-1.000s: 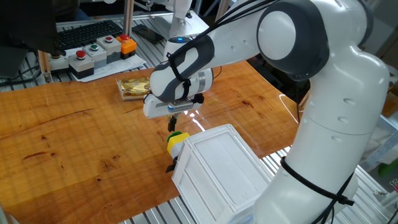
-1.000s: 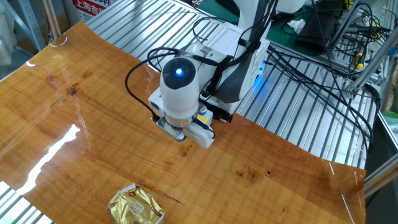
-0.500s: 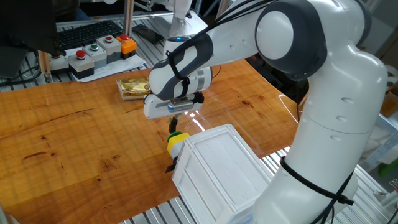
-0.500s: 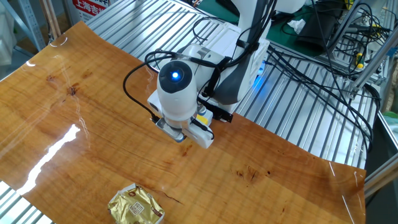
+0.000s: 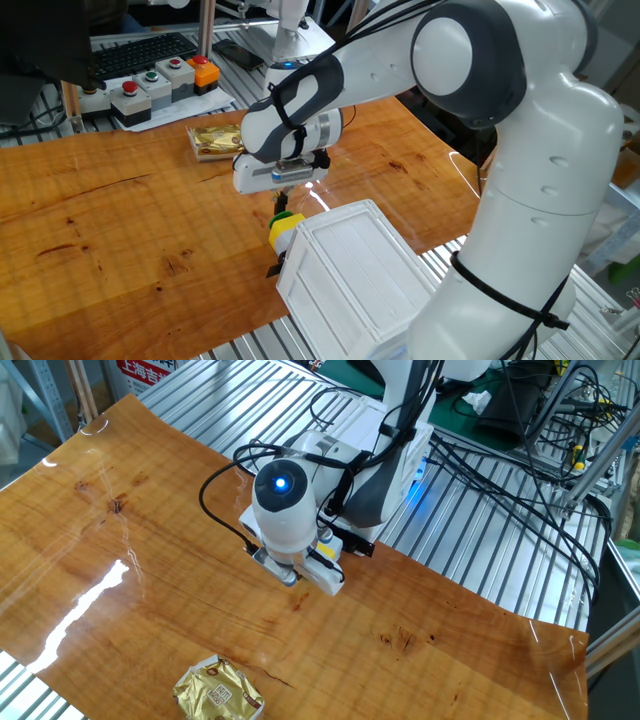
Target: Press the button horizontally
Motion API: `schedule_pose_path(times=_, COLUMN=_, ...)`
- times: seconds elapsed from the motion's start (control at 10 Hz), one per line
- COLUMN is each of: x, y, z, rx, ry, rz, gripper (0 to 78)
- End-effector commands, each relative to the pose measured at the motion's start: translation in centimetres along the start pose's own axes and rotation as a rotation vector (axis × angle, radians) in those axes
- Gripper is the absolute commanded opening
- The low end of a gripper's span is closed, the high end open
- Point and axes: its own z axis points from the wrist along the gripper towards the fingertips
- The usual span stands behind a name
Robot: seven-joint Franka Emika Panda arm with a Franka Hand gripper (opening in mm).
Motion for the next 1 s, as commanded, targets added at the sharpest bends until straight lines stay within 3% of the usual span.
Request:
schedule_pose_path(times=0.1, x=0.5, y=-0.2, z=0.2, rx=-0.008, ry=0.022, rz=0.006, gripper=0.0)
schedule_pose_path(times=0.7, x=1.8, y=-0.4, z=0.8, rx=-0.039, ry=0.031, rz=0.004, gripper=0.0)
schedule_pose_path(times=1.0, x=1.6, y=0.1, z=-0.3, rx=-0.02, ry=0.022, rz=0.019, gripper=0.0)
